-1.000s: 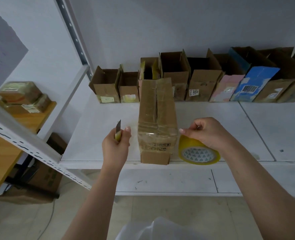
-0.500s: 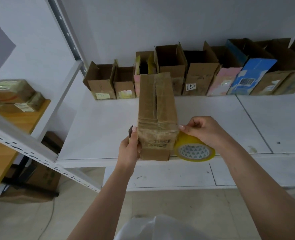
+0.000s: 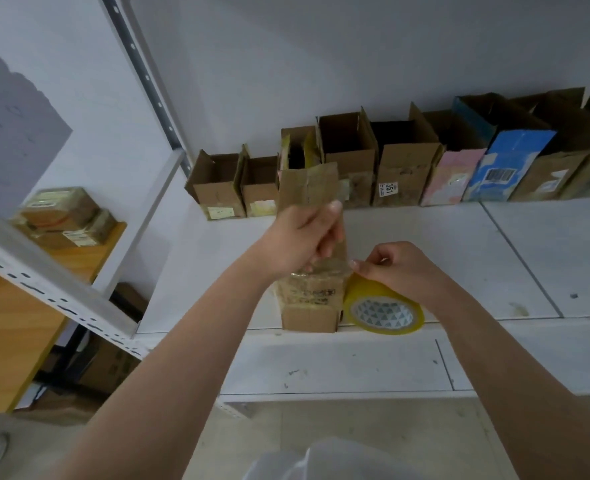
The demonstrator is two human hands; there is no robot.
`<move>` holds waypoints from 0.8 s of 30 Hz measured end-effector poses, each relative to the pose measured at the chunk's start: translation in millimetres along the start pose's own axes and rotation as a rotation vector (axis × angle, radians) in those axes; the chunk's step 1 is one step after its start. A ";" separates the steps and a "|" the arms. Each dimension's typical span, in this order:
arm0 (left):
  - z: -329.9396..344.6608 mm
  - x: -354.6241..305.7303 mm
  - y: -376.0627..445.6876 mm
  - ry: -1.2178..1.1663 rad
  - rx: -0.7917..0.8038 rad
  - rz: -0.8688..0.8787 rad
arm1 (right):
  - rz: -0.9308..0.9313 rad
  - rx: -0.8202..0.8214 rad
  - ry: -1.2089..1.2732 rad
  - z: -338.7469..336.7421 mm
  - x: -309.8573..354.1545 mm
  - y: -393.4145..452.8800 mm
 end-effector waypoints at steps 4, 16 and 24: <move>13.3 23.1 13.2 0.078 0.036 -0.093 | 0.035 0.129 0.221 -4.7 -4.4 -5.3; -7.3 82.7 -3.1 0.303 -0.053 -0.059 | -0.015 0.089 -0.169 12.8 -16.4 -3.0; -5.9 84.7 -2.0 0.354 -0.076 -0.048 | 0.108 0.130 -0.642 15.9 -7.9 11.5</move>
Point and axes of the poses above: each hand's wrist, its own y-axis towards the middle knuckle, its own z-axis out of the palm, x = y × z, the point moved 4 cm from there along y, towards the middle knuckle, and after that the axes turned 1 degree about -y, right-handed, at the moved point
